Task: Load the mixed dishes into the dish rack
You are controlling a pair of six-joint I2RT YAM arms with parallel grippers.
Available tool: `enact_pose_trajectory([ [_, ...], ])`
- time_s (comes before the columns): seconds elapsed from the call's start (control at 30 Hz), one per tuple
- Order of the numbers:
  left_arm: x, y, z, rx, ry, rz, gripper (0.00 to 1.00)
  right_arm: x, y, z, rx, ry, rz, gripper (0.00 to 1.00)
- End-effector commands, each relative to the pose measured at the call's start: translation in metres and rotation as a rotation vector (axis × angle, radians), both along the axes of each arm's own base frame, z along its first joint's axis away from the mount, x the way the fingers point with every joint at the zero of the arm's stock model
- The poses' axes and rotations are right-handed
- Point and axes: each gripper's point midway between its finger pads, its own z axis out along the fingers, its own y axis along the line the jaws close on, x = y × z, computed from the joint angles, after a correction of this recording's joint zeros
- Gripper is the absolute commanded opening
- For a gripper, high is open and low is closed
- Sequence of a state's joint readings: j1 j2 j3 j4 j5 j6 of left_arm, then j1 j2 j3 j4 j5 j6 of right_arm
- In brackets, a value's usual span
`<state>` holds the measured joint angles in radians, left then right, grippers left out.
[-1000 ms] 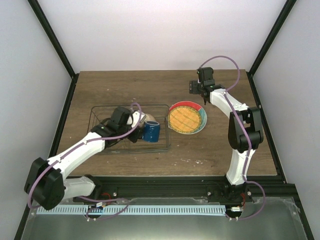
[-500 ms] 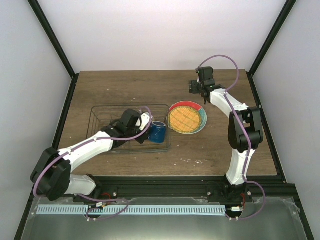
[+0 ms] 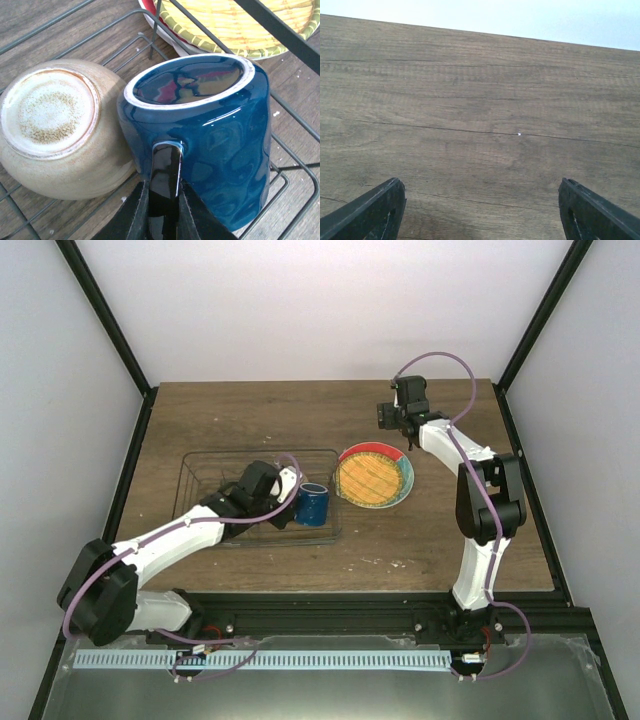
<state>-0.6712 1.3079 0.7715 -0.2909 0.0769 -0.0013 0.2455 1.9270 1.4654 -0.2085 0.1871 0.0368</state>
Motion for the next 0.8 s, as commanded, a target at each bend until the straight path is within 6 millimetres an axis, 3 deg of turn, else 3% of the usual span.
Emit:
enact_pose_trajectory([
  [0.0, -0.014, 0.012, -0.005, 0.048, 0.044, -0.001, 0.25, 0.003, 0.000, -0.001, -0.016, -0.016, 0.006, 0.85],
  [0.2, -0.022, 0.014, -0.009, 0.056, 0.068, -0.018, 0.39, 0.000, 0.002, -0.006, -0.009, -0.006, 0.018, 0.85],
  [0.77, -0.025, 0.007, -0.009, 0.080, 0.062, -0.071, 0.44, -0.001, 0.001, -0.008, -0.017, -0.006, 0.025, 0.86],
])
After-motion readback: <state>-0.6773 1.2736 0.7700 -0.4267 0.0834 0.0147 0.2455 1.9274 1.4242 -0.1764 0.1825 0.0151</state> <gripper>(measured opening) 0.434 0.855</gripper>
